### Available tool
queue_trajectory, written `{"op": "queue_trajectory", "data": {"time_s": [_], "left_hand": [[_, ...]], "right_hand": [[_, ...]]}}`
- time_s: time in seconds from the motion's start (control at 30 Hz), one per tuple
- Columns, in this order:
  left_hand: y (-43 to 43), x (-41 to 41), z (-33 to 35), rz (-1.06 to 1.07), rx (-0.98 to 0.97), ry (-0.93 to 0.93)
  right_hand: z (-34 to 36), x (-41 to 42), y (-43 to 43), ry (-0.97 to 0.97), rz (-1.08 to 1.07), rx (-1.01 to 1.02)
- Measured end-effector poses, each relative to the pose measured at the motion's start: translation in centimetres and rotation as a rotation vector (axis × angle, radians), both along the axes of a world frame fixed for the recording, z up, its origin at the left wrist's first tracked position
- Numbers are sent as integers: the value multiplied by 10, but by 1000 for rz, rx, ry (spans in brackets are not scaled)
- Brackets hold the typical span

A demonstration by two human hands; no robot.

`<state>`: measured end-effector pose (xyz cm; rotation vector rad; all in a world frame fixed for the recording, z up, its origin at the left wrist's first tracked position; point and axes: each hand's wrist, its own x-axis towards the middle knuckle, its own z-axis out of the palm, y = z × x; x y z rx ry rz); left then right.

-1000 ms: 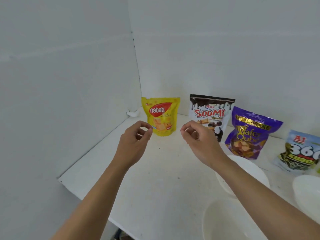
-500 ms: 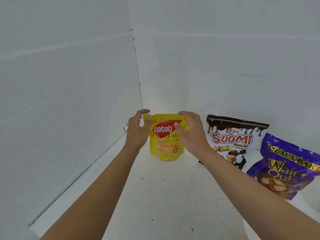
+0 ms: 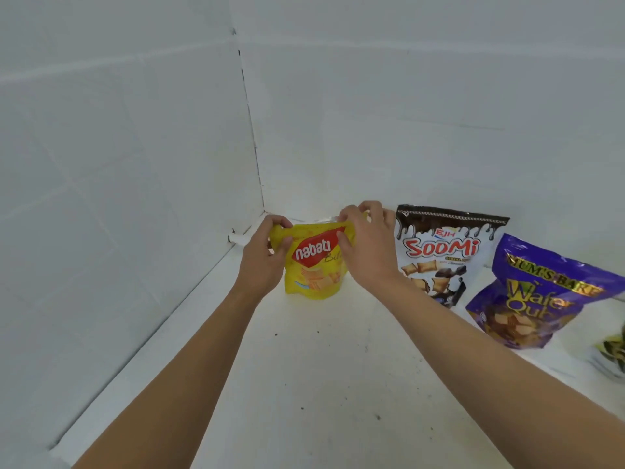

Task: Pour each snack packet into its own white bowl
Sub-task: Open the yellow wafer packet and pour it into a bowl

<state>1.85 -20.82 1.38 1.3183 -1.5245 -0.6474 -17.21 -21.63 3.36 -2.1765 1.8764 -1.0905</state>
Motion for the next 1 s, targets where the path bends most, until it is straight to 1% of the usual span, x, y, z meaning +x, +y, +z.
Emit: {"op": "queue_trajectory", "data": {"time_s": [0.13, 0.23, 0.43, 0.53, 0.67, 0.77, 1.0], "left_hand": [[31, 6, 3, -48, -43, -50], [57, 15, 9, -95, -20, -76], [116, 27, 30, -243, 65, -160], [141, 26, 39, -345, 142, -192], [165, 11, 51, -495, 232, -177], [172, -1, 57, -502, 296, -160], [190, -18, 63, -390, 384, -140]], "right_hand": [[-2, 1, 26, 12, 79, -44], [-4, 0, 50, -41, 171, 9], [-1, -1, 108, -114, 176, 10], [-2, -3, 138, -113, 186, 12], [-11, -8, 173, -136, 184, 13], [-12, -17, 186, -140, 191, -1], [-11, -38, 195, -100, 246, -39]]}}
